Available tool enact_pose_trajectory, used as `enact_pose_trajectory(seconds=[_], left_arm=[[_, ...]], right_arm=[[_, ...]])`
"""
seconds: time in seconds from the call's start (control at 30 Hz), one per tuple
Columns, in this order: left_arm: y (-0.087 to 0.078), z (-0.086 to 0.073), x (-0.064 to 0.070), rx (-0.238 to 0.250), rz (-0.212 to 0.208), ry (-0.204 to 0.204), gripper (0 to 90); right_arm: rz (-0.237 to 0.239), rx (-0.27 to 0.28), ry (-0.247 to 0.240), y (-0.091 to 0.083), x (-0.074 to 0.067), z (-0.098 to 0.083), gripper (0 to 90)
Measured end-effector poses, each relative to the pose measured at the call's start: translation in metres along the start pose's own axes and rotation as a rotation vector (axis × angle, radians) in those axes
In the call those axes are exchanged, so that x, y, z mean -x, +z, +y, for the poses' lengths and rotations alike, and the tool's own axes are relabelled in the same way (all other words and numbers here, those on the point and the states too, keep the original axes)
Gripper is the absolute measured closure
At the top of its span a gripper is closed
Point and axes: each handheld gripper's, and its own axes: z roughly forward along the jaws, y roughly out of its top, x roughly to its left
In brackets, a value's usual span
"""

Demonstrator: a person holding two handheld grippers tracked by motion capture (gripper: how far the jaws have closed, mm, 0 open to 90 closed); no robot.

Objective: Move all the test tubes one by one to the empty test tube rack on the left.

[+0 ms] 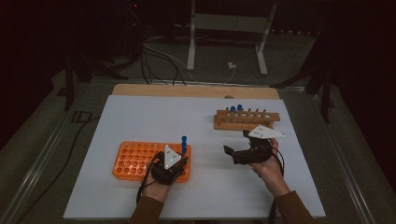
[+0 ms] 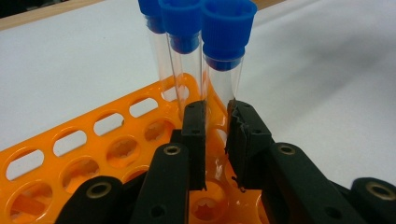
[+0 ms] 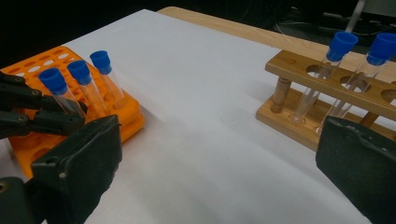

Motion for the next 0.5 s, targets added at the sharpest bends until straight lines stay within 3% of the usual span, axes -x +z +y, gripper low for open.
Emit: enact_pose_trajectory(seconds=[0.2,0.4,0.5], left_arm=[[-0.001,0.001,-0.002,-0.006,-0.013,-0.017,75.8],[-0.006,0.003,-0.004,0.007,-0.043,-0.019,65.8],[-0.011,0.005,-0.005,0.025,-0.048,-0.019,56.3]], right_arm=[[-0.002,0.006,0.008,-0.001,0.001,0.001,0.9],[-0.004,0.012,0.008,-0.002,0.002,0.002,0.9],[-0.008,0.016,0.012,-0.003,0.003,0.004,0.9]])
